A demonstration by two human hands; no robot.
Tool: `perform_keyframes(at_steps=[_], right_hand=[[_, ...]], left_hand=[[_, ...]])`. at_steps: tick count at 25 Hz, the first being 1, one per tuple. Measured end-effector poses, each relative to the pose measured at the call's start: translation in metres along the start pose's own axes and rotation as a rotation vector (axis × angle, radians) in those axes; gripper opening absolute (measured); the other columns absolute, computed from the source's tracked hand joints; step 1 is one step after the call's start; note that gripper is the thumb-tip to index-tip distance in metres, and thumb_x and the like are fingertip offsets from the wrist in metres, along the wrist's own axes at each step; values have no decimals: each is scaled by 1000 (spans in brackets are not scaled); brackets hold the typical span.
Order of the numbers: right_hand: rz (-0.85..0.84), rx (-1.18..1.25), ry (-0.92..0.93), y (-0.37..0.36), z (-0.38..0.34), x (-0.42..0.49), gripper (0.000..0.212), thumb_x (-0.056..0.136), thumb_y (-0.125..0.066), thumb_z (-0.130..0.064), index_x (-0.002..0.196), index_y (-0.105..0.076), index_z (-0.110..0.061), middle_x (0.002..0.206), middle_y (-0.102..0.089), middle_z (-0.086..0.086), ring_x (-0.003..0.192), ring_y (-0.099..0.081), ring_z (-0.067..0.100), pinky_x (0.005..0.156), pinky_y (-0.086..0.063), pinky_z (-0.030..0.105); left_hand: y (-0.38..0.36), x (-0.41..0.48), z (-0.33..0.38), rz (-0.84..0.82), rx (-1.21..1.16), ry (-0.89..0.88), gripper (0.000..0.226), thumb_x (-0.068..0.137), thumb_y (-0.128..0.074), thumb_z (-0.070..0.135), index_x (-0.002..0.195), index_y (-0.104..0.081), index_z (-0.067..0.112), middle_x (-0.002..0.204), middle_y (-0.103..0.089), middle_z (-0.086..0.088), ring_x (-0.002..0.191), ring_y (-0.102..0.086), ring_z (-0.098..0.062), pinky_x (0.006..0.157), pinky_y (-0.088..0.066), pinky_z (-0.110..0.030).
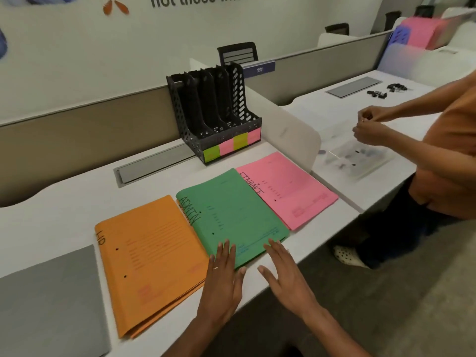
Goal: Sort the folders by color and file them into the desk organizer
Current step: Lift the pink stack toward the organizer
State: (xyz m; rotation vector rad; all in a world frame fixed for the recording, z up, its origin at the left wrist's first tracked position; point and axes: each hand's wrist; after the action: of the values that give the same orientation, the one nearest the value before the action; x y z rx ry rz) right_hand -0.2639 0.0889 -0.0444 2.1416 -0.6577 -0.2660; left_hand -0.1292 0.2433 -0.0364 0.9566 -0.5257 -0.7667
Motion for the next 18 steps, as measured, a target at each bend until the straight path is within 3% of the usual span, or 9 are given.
perform_keyframes(at_steps=[8,13,18], right_hand=[[-45,42,-40,104,103,35,66,102,-38,-59,160,-15,-36,170,-9,-10,157,-3,8,126,-20,39],[-79,7,-65,121,124,66,64,104,-39,-53,160,-20,-30,170,-10,-5,157,-8,13,126,-24,44],[-125,-129,22,112,138,103,64,104,-39,-50,160,-22,-25,170,-14,0,157,-13,18,126,-26,45]], left_hand=[[-63,63,116,-102,-1,49,70,105,-22,56,162,2,24,168,14,6,155,17,-12,125,13,-33],[-79,104,133,-135,29,37,73,104,-27,56,163,0,22,170,5,1,155,13,-14,125,11,-35],[-90,143,111,-175,193,57,74,102,-25,59,162,0,23,170,6,2,157,11,-19,127,7,-47]])
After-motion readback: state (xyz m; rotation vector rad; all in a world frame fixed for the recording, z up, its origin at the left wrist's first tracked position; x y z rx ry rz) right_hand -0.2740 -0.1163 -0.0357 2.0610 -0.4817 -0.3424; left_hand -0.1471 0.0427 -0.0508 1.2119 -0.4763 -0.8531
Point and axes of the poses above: each hand's wrist, its own x-axis towards the middle knuckle, its own y-axis out of the back of the hand, z = x × y
